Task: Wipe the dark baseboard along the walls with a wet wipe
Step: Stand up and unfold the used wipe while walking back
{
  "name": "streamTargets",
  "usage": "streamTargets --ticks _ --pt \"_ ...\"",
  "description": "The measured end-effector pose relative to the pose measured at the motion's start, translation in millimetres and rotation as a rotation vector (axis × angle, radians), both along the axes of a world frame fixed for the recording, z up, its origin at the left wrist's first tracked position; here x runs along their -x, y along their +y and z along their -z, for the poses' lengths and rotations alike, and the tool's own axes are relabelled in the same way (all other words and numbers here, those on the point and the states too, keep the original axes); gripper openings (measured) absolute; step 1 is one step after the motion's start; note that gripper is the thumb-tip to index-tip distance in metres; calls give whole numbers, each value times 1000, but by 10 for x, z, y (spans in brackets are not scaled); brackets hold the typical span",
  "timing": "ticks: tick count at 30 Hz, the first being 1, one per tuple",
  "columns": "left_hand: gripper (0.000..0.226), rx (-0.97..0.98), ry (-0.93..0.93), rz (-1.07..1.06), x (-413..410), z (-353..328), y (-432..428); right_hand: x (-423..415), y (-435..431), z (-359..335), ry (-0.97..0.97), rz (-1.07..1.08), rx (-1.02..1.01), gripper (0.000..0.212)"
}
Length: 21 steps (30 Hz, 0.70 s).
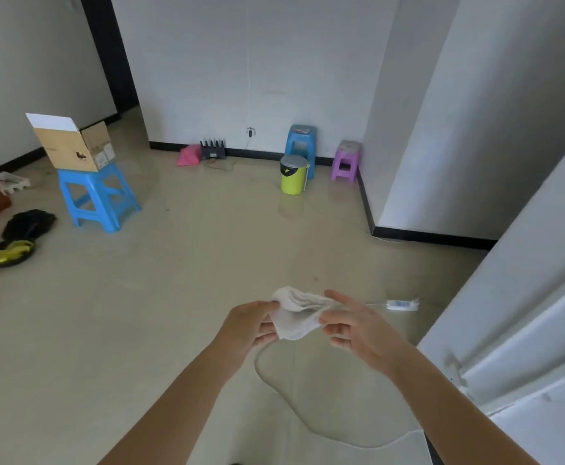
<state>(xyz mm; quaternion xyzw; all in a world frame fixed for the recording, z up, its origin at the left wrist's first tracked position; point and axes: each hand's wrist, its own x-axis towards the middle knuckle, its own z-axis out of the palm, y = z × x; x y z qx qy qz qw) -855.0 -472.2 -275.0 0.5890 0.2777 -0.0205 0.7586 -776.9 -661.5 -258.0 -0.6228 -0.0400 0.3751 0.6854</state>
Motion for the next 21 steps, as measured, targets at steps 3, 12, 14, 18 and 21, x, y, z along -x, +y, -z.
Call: streamTargets --ticks 3,12,14,18,21 --pt "23 -37 -23 55 -935 91 571 -958 637 139 3 12 -2 28" --pt "24 49 -30 147 -3716 10 2007 -3634 2106 131 -196 -22 234 33" --pt "23 41 -10 189 -4283 -11 2204 -4157 2288 112 -282 -28 306 16" --pt "23 -10 28 213 -5493 92 2581 -5326 2544 120 -318 103 347 16" --pt "32 -10 32 196 -6491 226 2802 -6292 2685 165 -332 157 348 20"
